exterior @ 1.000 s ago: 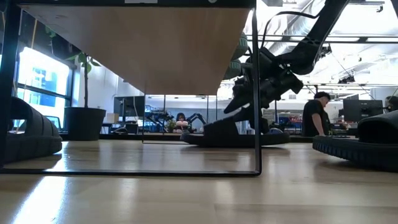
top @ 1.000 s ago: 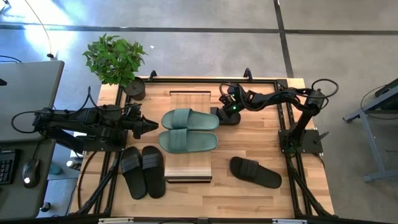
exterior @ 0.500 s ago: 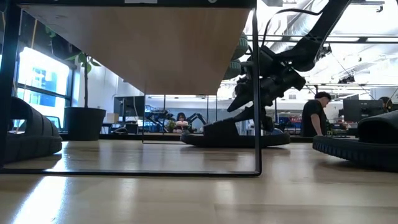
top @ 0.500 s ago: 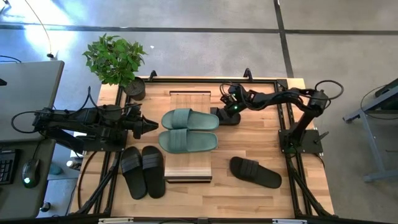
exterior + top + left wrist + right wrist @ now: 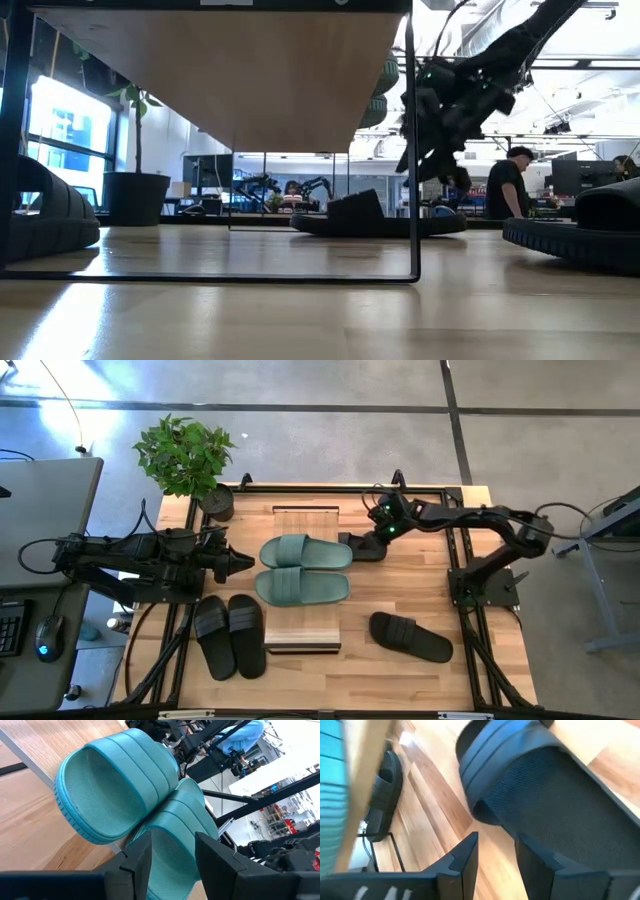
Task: Pick and place slides into the shelf
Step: Put the black slipper under the shelf
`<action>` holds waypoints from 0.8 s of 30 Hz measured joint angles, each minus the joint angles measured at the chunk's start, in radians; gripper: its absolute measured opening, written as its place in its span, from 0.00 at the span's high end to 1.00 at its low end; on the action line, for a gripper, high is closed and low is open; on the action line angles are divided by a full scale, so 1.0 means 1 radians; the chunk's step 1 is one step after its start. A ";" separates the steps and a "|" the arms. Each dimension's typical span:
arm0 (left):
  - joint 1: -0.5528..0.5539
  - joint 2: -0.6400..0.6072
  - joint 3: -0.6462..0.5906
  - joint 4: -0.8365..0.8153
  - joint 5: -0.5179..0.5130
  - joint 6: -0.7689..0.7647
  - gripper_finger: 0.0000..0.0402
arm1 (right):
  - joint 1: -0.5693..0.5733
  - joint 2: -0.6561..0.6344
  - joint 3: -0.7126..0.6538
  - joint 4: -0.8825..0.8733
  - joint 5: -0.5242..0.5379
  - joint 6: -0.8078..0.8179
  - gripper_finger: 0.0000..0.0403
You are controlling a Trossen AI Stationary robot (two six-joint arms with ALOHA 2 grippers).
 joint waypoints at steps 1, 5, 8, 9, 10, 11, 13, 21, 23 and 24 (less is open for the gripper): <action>0.000 0.000 0.000 0.000 0.000 0.000 0.67 | 0.000 -0.023 0.000 -0.018 0.006 -0.001 0.71; 0.000 0.000 0.000 0.000 0.000 0.000 0.67 | 0.001 -0.125 0.000 -0.128 0.049 -0.031 0.71; 0.000 0.000 0.000 0.000 0.008 0.000 0.67 | -0.001 -0.213 0.000 -0.271 0.146 -0.103 0.71; 0.000 0.000 0.000 0.000 0.009 0.000 0.67 | -0.002 -0.243 0.000 -0.325 0.186 -0.131 0.71; 0.000 0.000 0.000 -0.001 0.010 0.000 0.67 | -0.005 -0.271 -0.003 -0.372 0.219 -0.150 0.71; 0.000 0.000 0.000 -0.002 0.010 0.000 0.67 | -0.010 -0.301 -0.013 -0.406 0.238 -0.156 0.71; 0.000 0.000 0.000 -0.003 0.011 0.000 0.67 | -0.025 -0.362 -0.052 -0.443 0.240 -0.152 0.72; 0.000 0.000 0.000 -0.008 0.011 0.008 0.67 | -0.088 -0.517 -0.327 -0.260 0.229 -0.007 0.87; 0.000 0.000 0.000 -0.008 0.011 0.008 0.67 | -0.083 -0.511 -0.364 -0.196 0.270 0.011 0.93; 0.000 0.000 0.000 -0.008 0.011 0.008 0.67 | -0.084 -0.503 -0.374 -0.169 0.291 0.014 0.96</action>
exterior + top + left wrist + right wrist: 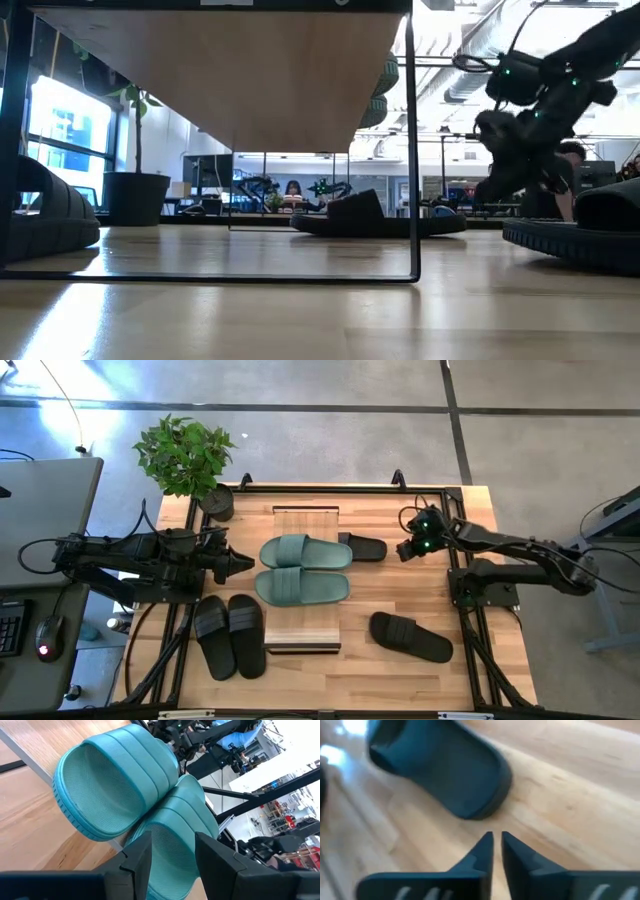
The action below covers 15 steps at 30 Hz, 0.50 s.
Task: Pick and place slides into the shelf
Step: Put the black slipper under the shelf
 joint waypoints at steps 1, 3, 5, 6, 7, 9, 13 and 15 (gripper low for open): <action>0.000 0.000 0.000 0.000 0.000 0.001 0.67 | 0.000 0.012 -0.004 0.022 0.021 0.001 0.98; 0.000 0.000 0.000 0.000 0.000 0.003 0.67 | -0.003 0.040 -0.005 0.038 0.046 0.001 0.99; 0.000 0.000 0.000 -0.002 0.000 0.003 0.67 | -0.007 0.081 -0.006 0.035 0.054 -0.010 0.98; 0.000 0.000 0.000 -0.008 0.000 0.003 0.67 | -0.007 0.102 -0.006 0.046 0.054 -0.015 0.99; 0.000 0.000 0.000 -0.016 0.000 0.003 0.67 | -0.007 0.126 -0.006 0.066 0.054 -0.018 0.99; 0.000 0.000 0.000 -0.032 0.000 0.001 0.67 | -0.007 0.173 -0.006 0.107 0.054 -0.018 1.00; 0.000 0.000 0.000 -0.045 -0.001 0.001 0.67 | -0.007 0.243 -0.006 0.248 0.038 0.008 1.00; 0.000 0.000 0.000 -0.045 -0.001 0.000 0.67 | -0.007 0.276 -0.006 0.296 0.020 0.025 1.00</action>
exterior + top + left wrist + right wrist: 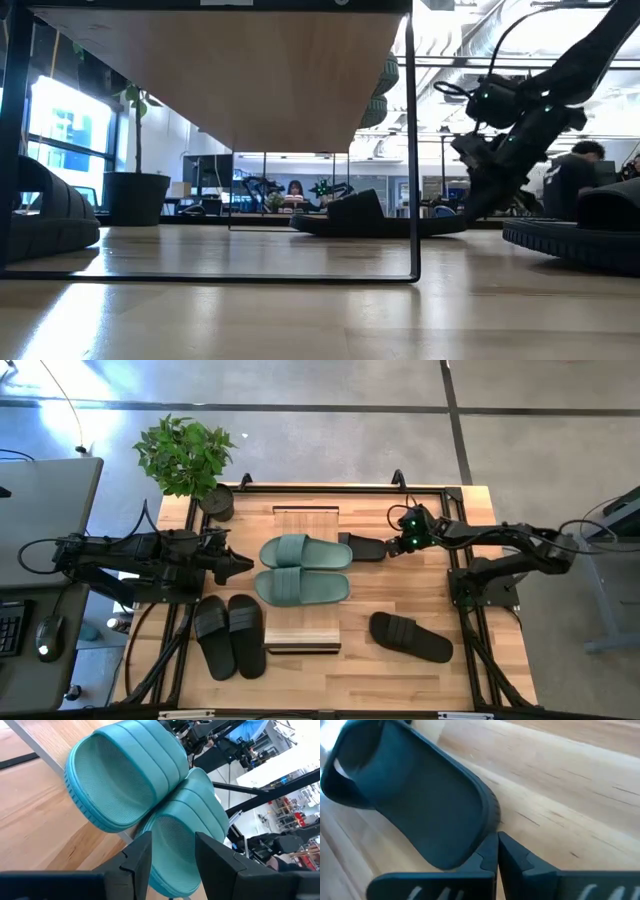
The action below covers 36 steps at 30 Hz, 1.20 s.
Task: Pick and place slides into the shelf
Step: Put the black slipper under the shelf
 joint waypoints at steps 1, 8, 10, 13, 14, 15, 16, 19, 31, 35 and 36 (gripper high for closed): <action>0.000 0.000 0.000 0.001 0.000 0.000 0.67 | 0.000 0.013 0.000 0.012 -0.007 0.002 1.00; 0.000 0.000 0.000 0.001 -0.009 0.000 0.67 | 0.000 0.123 0.000 0.150 -0.039 0.013 1.00; 0.000 0.000 0.000 0.003 -0.011 -0.007 0.67 | 0.000 0.150 0.000 0.205 -0.047 0.032 1.00; 0.000 0.000 0.000 0.003 -0.012 -0.008 0.67 | 0.000 0.175 0.001 0.263 -0.064 0.052 1.00; 0.000 0.000 0.000 0.003 -0.014 -0.010 0.67 | 0.000 0.180 0.001 0.265 -0.071 0.051 1.00; 0.000 0.000 0.000 0.003 -0.014 -0.013 0.67 | 0.000 0.183 0.001 0.263 -0.077 0.049 1.00; 0.000 0.000 0.000 0.003 -0.014 -0.016 0.67 | 0.002 0.184 0.001 0.262 -0.078 0.047 1.00; 0.000 0.000 0.000 0.003 -0.018 -0.016 0.67 | 0.007 0.185 0.001 0.264 -0.078 0.046 1.00; 0.000 0.000 0.000 0.003 -0.037 -0.024 0.67 | 0.007 0.184 0.001 0.267 -0.087 0.037 1.00; 0.000 0.000 0.000 0.007 -0.037 -0.038 0.67 | 0.007 0.184 0.001 0.310 -0.104 0.054 1.00; 0.000 0.000 0.000 0.010 -0.038 -0.038 0.67 | 0.008 0.184 0.001 0.321 -0.105 0.062 1.00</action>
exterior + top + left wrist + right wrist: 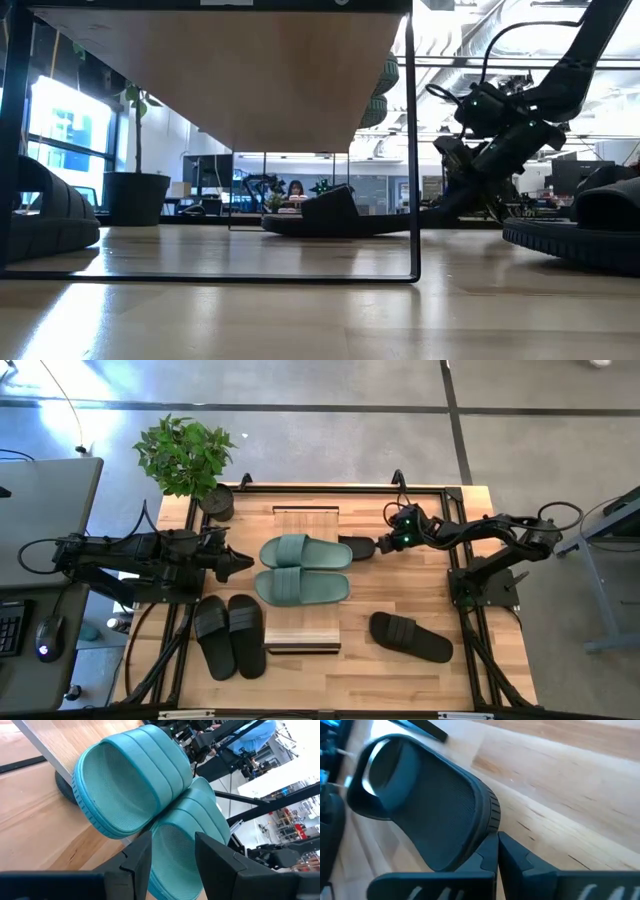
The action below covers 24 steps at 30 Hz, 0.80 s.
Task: Pick and place slides into the shelf
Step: Put the black slipper under the shelf
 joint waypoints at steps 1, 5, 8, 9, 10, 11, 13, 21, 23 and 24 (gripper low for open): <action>0.000 0.000 0.000 0.001 0.000 -0.001 0.67 | 0.001 0.000 0.000 0.009 0.000 0.008 1.00; 0.000 0.000 0.000 0.001 0.000 -0.015 0.67 | 0.002 0.000 0.002 0.021 -0.026 0.011 1.00; 0.000 0.000 0.000 0.001 0.000 -0.015 0.67 | 0.018 0.000 0.025 -0.002 -0.033 -0.002 1.00; 0.000 0.000 0.000 0.001 0.000 -0.015 0.67 | 0.026 0.000 0.038 -0.013 -0.033 -0.007 1.00; 0.000 0.000 0.000 0.001 0.000 -0.015 0.67 | 0.035 0.000 0.053 -0.023 -0.029 -0.010 1.00; 0.000 0.000 0.000 0.001 0.000 -0.015 0.67 | 0.044 0.000 0.068 -0.034 -0.018 -0.015 1.00; 0.000 0.000 0.000 0.001 0.000 -0.016 0.67 | 0.055 0.000 0.095 -0.058 0.003 -0.021 1.00; 0.000 0.000 0.000 0.000 0.000 -0.016 0.67 | 0.055 0.000 0.141 -0.108 0.003 -0.039 1.00; 0.000 0.000 0.000 0.000 0.000 -0.016 0.67 | 0.055 0.000 0.142 -0.117 0.001 -0.041 1.00; 0.000 0.000 0.000 0.000 0.000 -0.016 0.67 | 0.055 0.000 0.142 -0.119 -0.004 -0.041 1.00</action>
